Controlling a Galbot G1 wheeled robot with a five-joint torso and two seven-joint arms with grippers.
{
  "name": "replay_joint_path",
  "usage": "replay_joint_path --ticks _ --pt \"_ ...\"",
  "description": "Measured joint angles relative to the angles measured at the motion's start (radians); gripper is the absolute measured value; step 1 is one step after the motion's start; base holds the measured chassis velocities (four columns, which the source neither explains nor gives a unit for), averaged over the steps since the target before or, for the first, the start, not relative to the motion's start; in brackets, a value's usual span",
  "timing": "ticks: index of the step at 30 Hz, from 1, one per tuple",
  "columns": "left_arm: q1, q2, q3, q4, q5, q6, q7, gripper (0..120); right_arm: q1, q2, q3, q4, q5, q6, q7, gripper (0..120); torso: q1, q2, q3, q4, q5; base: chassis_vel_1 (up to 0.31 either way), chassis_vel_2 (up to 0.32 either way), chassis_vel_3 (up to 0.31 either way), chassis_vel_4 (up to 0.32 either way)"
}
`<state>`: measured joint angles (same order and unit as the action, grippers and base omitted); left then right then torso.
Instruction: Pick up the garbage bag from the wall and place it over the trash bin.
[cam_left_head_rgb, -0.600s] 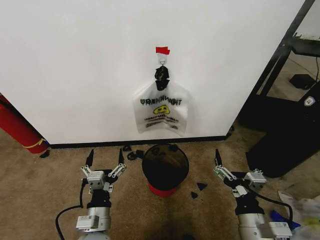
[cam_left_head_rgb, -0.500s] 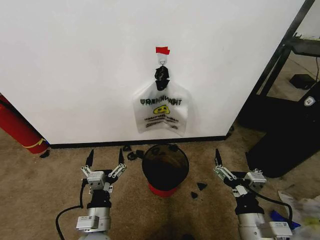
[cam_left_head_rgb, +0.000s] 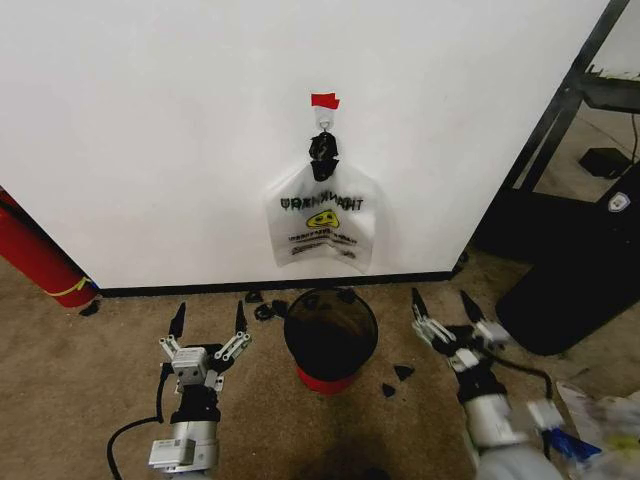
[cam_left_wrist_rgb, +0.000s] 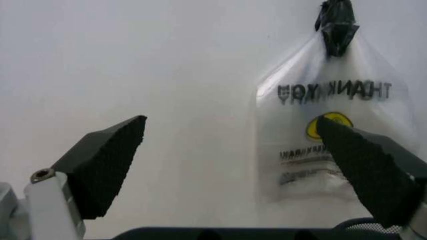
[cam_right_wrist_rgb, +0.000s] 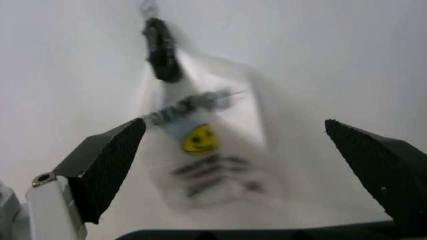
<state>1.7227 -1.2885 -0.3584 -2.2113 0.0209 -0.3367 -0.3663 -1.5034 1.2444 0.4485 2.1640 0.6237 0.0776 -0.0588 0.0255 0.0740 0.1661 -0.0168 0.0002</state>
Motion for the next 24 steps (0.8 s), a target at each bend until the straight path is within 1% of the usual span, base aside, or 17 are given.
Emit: replay_joint_path --ticks 1,2,3,4,5,7,9,10,11,14,18,19,24 --pt "0.005 0.0 -0.001 -0.007 0.006 0.0 0.0 100 0.08 -0.028 -0.039 -0.042 0.086 -0.031 -0.011 100 0.0 0.0 0.0 0.0002 0.0001 0.0 0.0 0.0 0.0" --pt "0.008 -0.001 -0.002 -0.012 0.01 0.0 0.0 100 0.121 -0.037 -0.064 -0.07 0.12 -0.045 -0.017 100 0.0 0.0 0.0 -0.0008 0.0 0.0 0.0 0.0 0.0" --pt "0.01 -0.005 -0.002 -0.016 0.015 0.0 0.0 100 0.183 -0.043 -0.098 -0.106 0.158 -0.06 -0.023 100 0.0 0.0 0.0 -0.0008 -0.0001 0.0 0.0 0.0 0.0" --pt "0.01 -0.005 -0.002 -0.016 0.015 0.0 0.0 100 0.183 -0.043 -0.098 -0.106 0.158 -0.06 -0.023 100 0.0 0.0 0.0 -0.0008 -0.0001 0.0 0.0 0.0 0.0" --pt "0.013 -0.008 -0.003 -0.018 0.02 0.001 0.0 100 0.241 -0.044 -0.126 -0.135 0.189 -0.073 -0.024 100 0.0 0.0 0.0 -0.0006 0.0005 0.0 0.0 0.0 0.0" --pt "0.02 -0.015 -0.004 -0.019 0.03 0.001 0.0 100 0.356 -0.037 -0.183 -0.203 0.25 -0.092 -0.025 100 0.0 0.0 0.0 0.0003 -0.0002 0.0 0.0 0.0 0.0" --pt "0.032 -0.026 -0.004 -0.021 0.043 -0.001 0.0 100 0.458 -0.018 -0.238 -0.279 0.302 -0.102 -0.024 100 0.0 0.0 0.0 0.0003 0.0 0.0 0.0 0.0 0.0" --pt "0.038 -0.033 -0.004 -0.022 0.05 -0.003 0.0 100 0.502 -0.006 -0.259 -0.32 0.322 -0.104 -0.022 100 0.0 0.0 0.0 -0.0003 -0.0001 0.0 0.0 0.0 0.0" --pt "0.038 -0.033 -0.004 -0.022 0.05 -0.003 0.0 100 0.502 -0.006 -0.259 -0.32 0.322 -0.104 -0.022 100 0.0 0.0 0.0 -0.0003 -0.0001 0.0 0.0 0.0 0.0" --pt "0.052 -0.056 -0.003 -0.025 0.062 -0.006 0.0 100 0.623 0.037 -0.304 -0.43 0.371 -0.107 -0.018 100 0.0 0.0 0.0 -0.0005 0.0 0.0 0.0 0.0 0.0" --pt "0.052 -0.068 -0.007 -0.028 0.064 -0.007 0.0 100 0.765 0.093 -0.357 -0.552 0.371 -0.109 -0.016 100 0.0 0.0 0.0 0.0 -0.0003 0.0 0.0 0.0 0.0" --pt "0.052 -0.068 -0.007 -0.028 0.064 -0.007 0.0 100 0.765 0.093 -0.357 -0.552 0.371 -0.109 -0.016 100 0.0 0.0 0.0 0.0 -0.0003 0.0 0.0 0.0 0.0" --pt "0.051 -0.069 -0.01 -0.033 0.061 -0.007 -0.001 100 0.859 0.145 -0.377 -0.654 0.357 -0.105 -0.012 100 0.0 0.0 0.0 -0.0004 -0.0003 0.0 0.0 0.0 0.0"
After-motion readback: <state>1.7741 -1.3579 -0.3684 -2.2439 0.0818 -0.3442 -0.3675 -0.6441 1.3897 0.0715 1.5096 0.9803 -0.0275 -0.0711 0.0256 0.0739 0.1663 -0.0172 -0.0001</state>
